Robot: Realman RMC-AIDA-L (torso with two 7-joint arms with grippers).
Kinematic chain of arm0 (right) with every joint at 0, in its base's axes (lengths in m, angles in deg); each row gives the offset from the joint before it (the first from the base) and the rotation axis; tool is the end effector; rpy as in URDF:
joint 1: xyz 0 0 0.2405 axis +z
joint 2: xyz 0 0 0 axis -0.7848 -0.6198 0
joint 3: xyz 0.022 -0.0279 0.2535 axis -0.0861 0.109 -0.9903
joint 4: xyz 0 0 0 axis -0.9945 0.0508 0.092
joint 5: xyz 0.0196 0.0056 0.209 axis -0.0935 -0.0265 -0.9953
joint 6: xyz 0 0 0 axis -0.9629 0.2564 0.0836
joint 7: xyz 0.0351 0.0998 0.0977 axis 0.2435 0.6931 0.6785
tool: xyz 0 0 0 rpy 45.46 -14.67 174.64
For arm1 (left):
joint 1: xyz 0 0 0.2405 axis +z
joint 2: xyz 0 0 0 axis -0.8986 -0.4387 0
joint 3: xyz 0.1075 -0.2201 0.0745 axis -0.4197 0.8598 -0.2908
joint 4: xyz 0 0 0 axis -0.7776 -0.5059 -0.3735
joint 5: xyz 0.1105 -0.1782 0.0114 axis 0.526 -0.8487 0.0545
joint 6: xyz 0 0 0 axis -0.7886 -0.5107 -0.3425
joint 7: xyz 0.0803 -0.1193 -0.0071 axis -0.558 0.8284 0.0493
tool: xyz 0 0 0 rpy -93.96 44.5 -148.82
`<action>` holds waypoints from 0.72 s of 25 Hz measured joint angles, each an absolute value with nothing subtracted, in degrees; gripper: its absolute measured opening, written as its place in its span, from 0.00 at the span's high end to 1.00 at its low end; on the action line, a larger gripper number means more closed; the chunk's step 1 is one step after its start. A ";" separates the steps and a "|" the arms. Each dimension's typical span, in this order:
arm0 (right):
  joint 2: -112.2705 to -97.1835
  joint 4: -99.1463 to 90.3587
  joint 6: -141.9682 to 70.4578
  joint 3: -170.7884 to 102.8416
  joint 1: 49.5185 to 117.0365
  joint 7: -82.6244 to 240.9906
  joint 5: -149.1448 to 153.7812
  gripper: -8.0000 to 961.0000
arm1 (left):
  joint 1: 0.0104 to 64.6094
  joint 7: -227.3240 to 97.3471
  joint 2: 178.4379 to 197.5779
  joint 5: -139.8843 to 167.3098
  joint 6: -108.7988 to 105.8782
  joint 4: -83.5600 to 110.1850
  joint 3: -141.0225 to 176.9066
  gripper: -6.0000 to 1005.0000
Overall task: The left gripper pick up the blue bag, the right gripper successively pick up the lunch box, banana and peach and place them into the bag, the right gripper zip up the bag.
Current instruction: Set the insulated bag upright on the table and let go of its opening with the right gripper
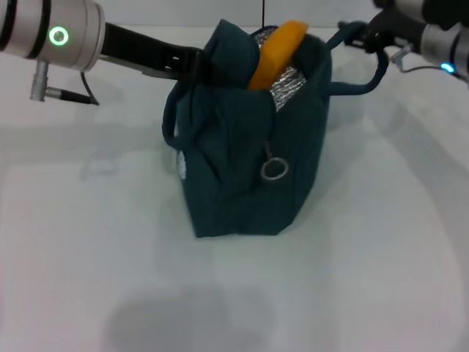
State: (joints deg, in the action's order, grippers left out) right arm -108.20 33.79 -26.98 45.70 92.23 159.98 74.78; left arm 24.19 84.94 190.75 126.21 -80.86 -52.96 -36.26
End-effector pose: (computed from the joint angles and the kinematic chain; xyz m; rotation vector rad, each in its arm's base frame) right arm 0.1881 0.4690 -0.0145 -2.1335 0.3327 0.2320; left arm -0.1430 0.3889 0.0357 -2.5827 -1.3464 -0.3202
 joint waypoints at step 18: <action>-107.72 67.70 -22.85 51.53 74.09 158.36 75.42 0.32 | 28.77 80.09 191.51 123.36 -80.94 -52.40 -34.18 0.96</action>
State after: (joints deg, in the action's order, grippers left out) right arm -107.72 67.70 -22.85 51.53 74.09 158.36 75.42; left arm 28.77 80.09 191.51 123.36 -80.94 -52.40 -34.18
